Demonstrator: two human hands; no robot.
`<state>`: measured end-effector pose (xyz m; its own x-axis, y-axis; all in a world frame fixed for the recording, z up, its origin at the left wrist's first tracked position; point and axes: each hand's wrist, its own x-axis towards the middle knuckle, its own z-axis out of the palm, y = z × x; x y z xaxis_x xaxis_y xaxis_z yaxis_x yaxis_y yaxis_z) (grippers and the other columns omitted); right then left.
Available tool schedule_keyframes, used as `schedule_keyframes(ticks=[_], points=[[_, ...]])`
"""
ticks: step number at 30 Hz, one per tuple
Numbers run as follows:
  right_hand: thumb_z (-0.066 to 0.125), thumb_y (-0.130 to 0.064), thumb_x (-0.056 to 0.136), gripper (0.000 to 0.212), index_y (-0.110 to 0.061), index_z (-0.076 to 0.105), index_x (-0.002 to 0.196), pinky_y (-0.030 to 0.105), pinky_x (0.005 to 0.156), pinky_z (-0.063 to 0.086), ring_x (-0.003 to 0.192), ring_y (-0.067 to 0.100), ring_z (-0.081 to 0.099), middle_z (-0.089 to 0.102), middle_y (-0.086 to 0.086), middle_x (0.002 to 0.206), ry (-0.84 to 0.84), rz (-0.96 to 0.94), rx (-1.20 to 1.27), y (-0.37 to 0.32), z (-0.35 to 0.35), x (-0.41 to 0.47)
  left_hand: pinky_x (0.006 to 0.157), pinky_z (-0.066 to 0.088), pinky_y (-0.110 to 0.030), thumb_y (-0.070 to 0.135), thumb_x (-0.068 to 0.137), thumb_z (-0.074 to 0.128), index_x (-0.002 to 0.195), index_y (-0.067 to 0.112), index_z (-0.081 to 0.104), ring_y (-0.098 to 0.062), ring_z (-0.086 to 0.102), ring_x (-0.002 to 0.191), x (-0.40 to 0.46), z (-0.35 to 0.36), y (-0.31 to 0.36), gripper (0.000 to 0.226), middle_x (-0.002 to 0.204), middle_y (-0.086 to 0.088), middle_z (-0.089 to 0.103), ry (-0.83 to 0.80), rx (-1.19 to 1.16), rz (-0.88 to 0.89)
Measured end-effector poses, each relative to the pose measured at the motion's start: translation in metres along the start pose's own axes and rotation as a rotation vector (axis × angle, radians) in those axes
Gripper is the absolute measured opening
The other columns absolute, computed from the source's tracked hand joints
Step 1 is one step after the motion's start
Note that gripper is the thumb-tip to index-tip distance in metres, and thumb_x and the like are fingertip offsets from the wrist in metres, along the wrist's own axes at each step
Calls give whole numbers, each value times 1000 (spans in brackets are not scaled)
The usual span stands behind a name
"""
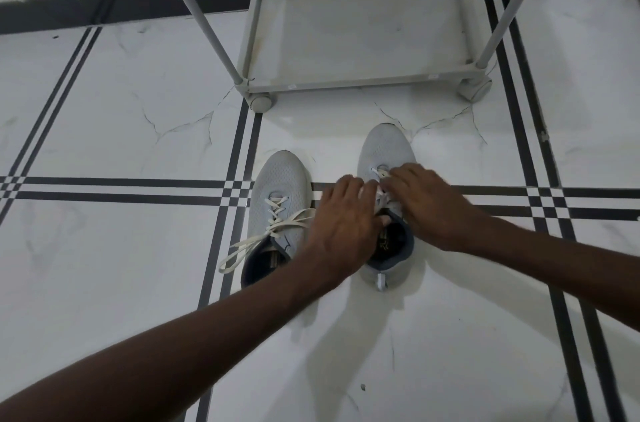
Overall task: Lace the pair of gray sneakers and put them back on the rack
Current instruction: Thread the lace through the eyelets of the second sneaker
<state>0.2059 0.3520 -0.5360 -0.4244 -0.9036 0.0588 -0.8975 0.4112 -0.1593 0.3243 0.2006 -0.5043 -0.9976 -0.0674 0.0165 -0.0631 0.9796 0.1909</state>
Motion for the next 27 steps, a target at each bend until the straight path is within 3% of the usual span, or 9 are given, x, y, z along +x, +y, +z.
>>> schedule_keyframes(ticks=[4, 8, 11, 15, 19, 24, 27], points=[[47, -22, 91, 24, -6, 59, 104, 37, 74, 44, 84, 28, 52, 62, 13, 98, -65, -77, 46, 4, 4, 6, 68, 41, -38, 19, 97, 44, 126, 7, 45, -33, 64, 90, 7, 5, 9, 31, 107, -14, 63, -183, 71, -39], [51, -31, 95, 38, -12, 41, 127, 32, 60, 42, 74, 29, 62, 68, 9, 91, -138, 80, 315, -3, -2, 2, 61, 35, -36, 15, 99, 42, 136, 4, 40, -36, 67, 84, -1, 6, 12, 39, 101, -16, 68, -154, -1, -110], [46, -34, 97, 34, -14, 44, 124, 31, 54, 35, 68, 33, 65, 70, 13, 81, -152, 65, 189, -4, -2, 0, 54, 31, -32, 20, 98, 46, 123, 10, 51, -32, 70, 74, -3, 8, 8, 28, 87, -10, 72, -105, 95, -140], [53, -28, 92, 16, -17, 63, 96, 31, 54, 31, 65, 36, 64, 71, 12, 75, -217, -31, -12, 7, -12, 1, 61, 34, -33, 25, 100, 39, 112, 18, 57, -31, 68, 85, -5, 1, 9, 23, 99, -9, 72, -201, 103, -124], [60, -26, 87, 8, -20, 63, 82, 29, 49, 30, 55, 33, 63, 70, 8, 65, -174, -31, -37, 13, -5, 7, 66, 36, -32, 31, 101, 41, 105, 14, 64, -33, 66, 91, -2, 5, 12, 29, 99, -13, 71, -220, -59, -209], [59, -28, 87, 9, -22, 61, 81, 27, 49, 25, 54, 31, 63, 69, 6, 64, -145, -50, -50, 11, -4, 14, 64, 33, -32, 35, 102, 39, 100, 13, 64, -35, 65, 90, -5, 11, 5, 33, 97, -15, 71, -212, -88, -241], [44, -35, 94, 22, -21, 61, 91, 29, 49, 27, 66, 28, 63, 67, 4, 78, -177, -36, -60, 4, 2, 8, 62, 34, -32, 36, 103, 37, 97, 14, 63, -36, 66, 85, -11, 3, -2, 34, 93, -15, 71, -210, -40, -192]])
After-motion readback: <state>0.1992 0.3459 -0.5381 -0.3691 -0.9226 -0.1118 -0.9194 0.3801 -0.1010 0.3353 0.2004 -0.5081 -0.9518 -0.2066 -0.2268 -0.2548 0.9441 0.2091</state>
